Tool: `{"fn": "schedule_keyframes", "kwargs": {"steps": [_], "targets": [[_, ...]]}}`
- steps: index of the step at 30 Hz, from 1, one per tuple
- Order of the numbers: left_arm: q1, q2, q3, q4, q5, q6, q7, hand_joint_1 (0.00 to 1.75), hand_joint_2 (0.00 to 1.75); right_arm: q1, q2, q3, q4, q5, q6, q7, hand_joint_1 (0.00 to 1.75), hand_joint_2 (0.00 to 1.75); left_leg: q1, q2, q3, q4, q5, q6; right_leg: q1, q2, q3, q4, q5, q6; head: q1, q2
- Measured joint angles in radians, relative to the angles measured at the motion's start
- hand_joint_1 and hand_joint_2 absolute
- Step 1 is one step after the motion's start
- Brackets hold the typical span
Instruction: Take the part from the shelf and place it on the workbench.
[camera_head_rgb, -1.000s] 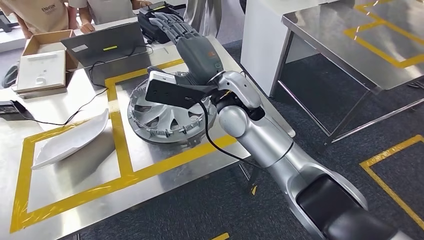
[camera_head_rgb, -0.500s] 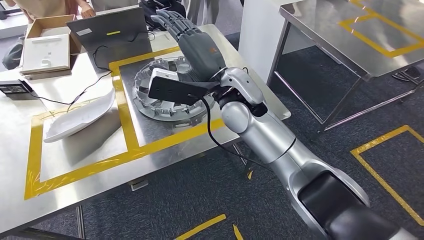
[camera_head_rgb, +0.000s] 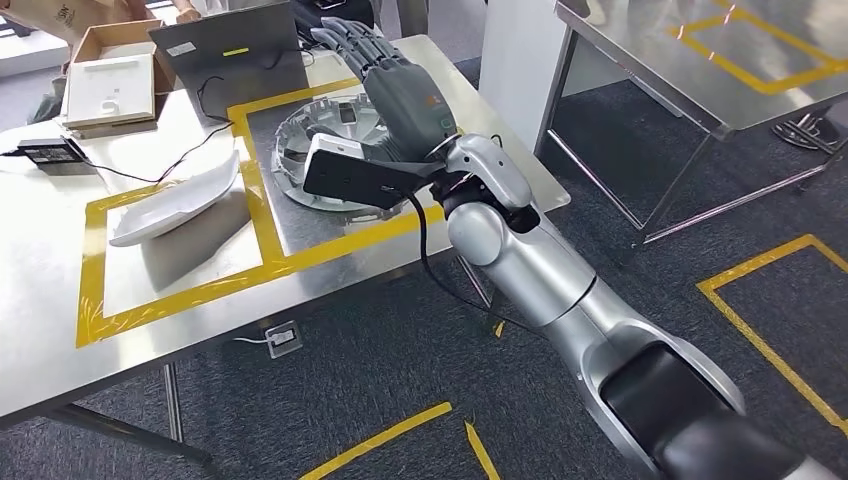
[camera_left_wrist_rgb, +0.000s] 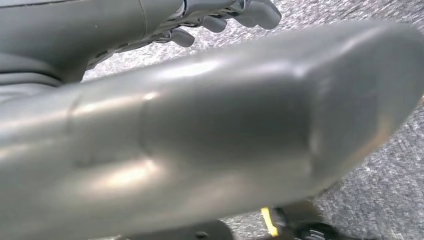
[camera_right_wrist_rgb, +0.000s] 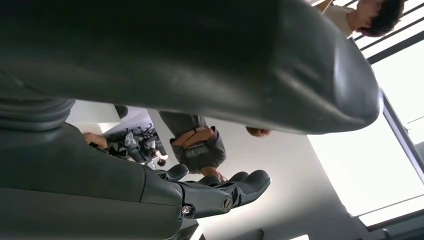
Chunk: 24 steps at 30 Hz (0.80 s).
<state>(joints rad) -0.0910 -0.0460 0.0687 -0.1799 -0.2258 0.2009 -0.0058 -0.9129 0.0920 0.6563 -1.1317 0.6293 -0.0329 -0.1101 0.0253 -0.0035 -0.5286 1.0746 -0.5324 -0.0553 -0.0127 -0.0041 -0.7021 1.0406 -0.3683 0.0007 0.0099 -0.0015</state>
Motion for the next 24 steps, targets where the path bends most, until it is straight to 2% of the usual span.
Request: {"fn": "schedule_keyframes", "kwargs": {"steps": [1,3,4,5,6,7,8,9,10,11,12,13,14,15,16,18,19,20,21,23,24], "targets": [[-0.002,0.000,0.000,-0.001,-0.003,-0.001,0.002,0.00,0.00,0.003,-0.003,-0.002,-0.005,0.001,-0.002,0.004,0.00,0.00,-0.003,-0.003,0.012,-0.025,-0.011,0.009,0.001,0.000,-0.002,-0.002,0.010,0.007,0.000,0.000],[-0.002,-0.001,0.000,0.000,-0.008,-0.002,0.008,0.00,0.00,0.009,-0.010,-0.004,-0.012,0.004,-0.003,0.010,0.00,0.00,-0.005,-0.002,0.000,-0.029,-0.001,0.032,-0.002,0.001,-0.002,-0.009,0.025,0.019,-0.001,0.000],[-0.003,-0.001,0.000,0.000,-0.010,-0.002,0.010,0.00,0.00,0.012,-0.016,-0.005,-0.014,0.005,-0.003,0.012,0.00,0.00,-0.005,0.000,-0.007,-0.029,0.009,0.043,-0.004,0.002,-0.008,-0.002,0.013,0.025,0.000,0.000],[-0.004,-0.002,0.000,0.000,-0.011,-0.002,0.012,0.00,0.00,0.014,-0.021,-0.006,-0.016,0.007,-0.003,0.013,0.00,0.00,-0.004,0.002,-0.016,-0.031,0.021,0.053,-0.005,0.003,-0.019,0.023,-0.018,0.029,0.000,0.000],[-0.004,-0.003,0.000,0.000,-0.013,-0.003,0.013,0.00,0.00,0.016,-0.026,-0.009,-0.018,0.008,-0.003,0.013,0.00,0.00,-0.004,0.004,-0.028,-0.031,0.033,0.060,-0.005,0.004,-0.035,0.068,-0.065,0.032,0.001,0.000],[-0.004,-0.003,0.000,-0.001,-0.013,-0.003,0.014,0.00,0.00,0.017,-0.029,-0.011,-0.019,0.008,-0.003,0.014,0.00,0.00,-0.006,0.005,-0.041,-0.031,0.045,0.065,-0.004,0.004,-0.052,0.130,-0.120,0.034,0.001,0.000],[-0.004,-0.003,0.000,-0.001,-0.014,-0.003,0.014,0.00,0.00,0.019,-0.032,-0.012,-0.020,0.008,-0.003,0.014,0.00,0.00,-0.008,0.006,-0.055,-0.031,0.056,0.068,-0.004,0.004,-0.067,0.197,-0.162,0.035,0.001,0.000],[-0.004,-0.003,0.000,-0.001,-0.014,-0.003,0.013,0.00,0.00,0.022,-0.035,-0.013,-0.020,0.008,-0.003,0.014,0.00,0.00,-0.011,0.006,-0.069,-0.030,0.067,0.069,-0.002,0.004,-0.073,0.251,-0.182,0.034,0.001,0.000],[-0.004,-0.003,0.000,-0.001,-0.014,-0.003,0.013,0.00,0.00,0.025,-0.037,-0.014,-0.020,0.008,-0.003,0.014,0.00,0.00,-0.013,0.007,-0.084,-0.029,0.077,0.070,-0.001,0.004,-0.066,0.278,-0.181,0.030,0.001,0.000],[-0.004,-0.004,0.000,-0.001,-0.014,-0.003,0.013,0.00,0.00,0.028,-0.039,-0.014,-0.020,0.008,-0.003,0.014,0.00,0.00,-0.016,0.007,-0.097,-0.029,0.088,0.070,0.002,0.004,-0.041,0.269,-0.163,0.025,0.001,0.000],[-0.004,-0.004,0.000,-0.001,-0.014,-0.003,0.012,0.00,0.00,0.029,-0.040,-0.015,-0.021,0.008,-0.003,0.014,0.00,0.00,-0.018,0.007,-0.109,-0.029,0.098,0.070,0.007,0.005,0.001,0.227,-0.140,0.017,0.001,0.000],[-0.004,-0.005,0.000,-0.001,-0.014,-0.003,0.011,0.00,0.00,0.029,-0.040,-0.016,-0.022,0.008,-0.003,0.014,0.00,0.00,-0.020,0.007,-0.119,-0.028,0.107,0.069,0.012,0.006,0.052,0.159,-0.131,0.005,0.001,0.000],[-0.005,-0.006,0.000,-0.001,-0.014,-0.003,0.011,0.00,0.00,0.028,-0.041,-0.017,-0.024,0.008,-0.003,0.014,0.00,0.00,-0.022,0.007,-0.128,-0.028,0.115,0.066,0.018,0.006,0.101,0.087,-0.133,-0.005,0.001,0.000],[-0.005,-0.006,0.000,-0.001,-0.014,-0.003,0.010,0.00,0.00,0.027,-0.041,-0.018,-0.027,0.008,-0.003,0.013,0.00,0.00,-0.022,0.008,-0.132,-0.029,0.123,0.062,0.022,0.006,0.135,0.035,-0.138,-0.012,0.000,0.000],[-0.005,-0.007,0.000,-0.002,-0.014,-0.003,0.009,0.00,0.00,0.026,-0.042,-0.020,-0.030,0.008,-0.003,0.013,0.00,0.00,-0.021,0.008,-0.135,-0.031,0.132,0.056,0.026,0.006,0.152,0.002,-0.146,-0.017,0.001,0.000],[-0.005,-0.006,0.000,-0.002,-0.015,-0.003,0.009,0.00,0.00,0.025,-0.045,-0.021,-0.033,0.008,-0.003,0.013,0.00,0.00,-0.019,0.007,-0.137,-0.040,0.148,0.043,0.027,0.005,0.153,-0.015,-0.130,-0.022,0.003,0.000],[-0.006,-0.005,0.000,-0.001,-0.016,-0.004,0.009,0.00,0.00,0.025,-0.046,-0.021,-0.033,0.008,-0.003,0.014,0.00,0.00,-0.020,0.005,-0.141,-0.037,0.144,0.038,0.024,0.003,0.151,-0.024,-0.119,-0.027,0.004,0.000],[-0.005,-0.006,0.000,-0.001,-0.017,-0.004,0.010,0.00,0.00,0.025,-0.047,-0.021,-0.034,0.008,-0.003,0.014,0.00,0.00,-0.020,0.004,-0.149,-0.022,0.125,0.033,0.020,0.001,0.146,-0.030,-0.106,-0.033,0.003,0.000],[-0.005,-0.006,0.000,-0.001,-0.018,-0.004,0.011,0.00,0.00,0.025,-0.047,-0.021,-0.034,0.008,-0.003,0.014,0.00,0.00,-0.020,0.002,-0.162,0.012,0.090,0.028,0.015,-0.001,0.139,-0.036,-0.094,-0.037,0.002,0.000],[-0.006,-0.005,0.000,-0.001,-0.020,-0.004,0.013,0.00,0.00,0.027,-0.047,-0.021,-0.035,0.008,-0.003,0.014,0.00,0.00,-0.014,0.002,-0.194,0.130,0.002,0.019,0.013,-0.002,0.115,-0.037,-0.072,-0.042,0.000,0.000],[-0.006,-0.005,0.000,0.000,-0.021,-0.004,0.014,0.00,0.00,0.028,-0.048,-0.021,-0.035,0.008,-0.003,0.014,0.00,0.00,-0.012,0.002,-0.204,0.184,-0.024,0.014,0.012,-0.002,0.101,-0.036,-0.062,-0.041,0.000,0.000]]}}
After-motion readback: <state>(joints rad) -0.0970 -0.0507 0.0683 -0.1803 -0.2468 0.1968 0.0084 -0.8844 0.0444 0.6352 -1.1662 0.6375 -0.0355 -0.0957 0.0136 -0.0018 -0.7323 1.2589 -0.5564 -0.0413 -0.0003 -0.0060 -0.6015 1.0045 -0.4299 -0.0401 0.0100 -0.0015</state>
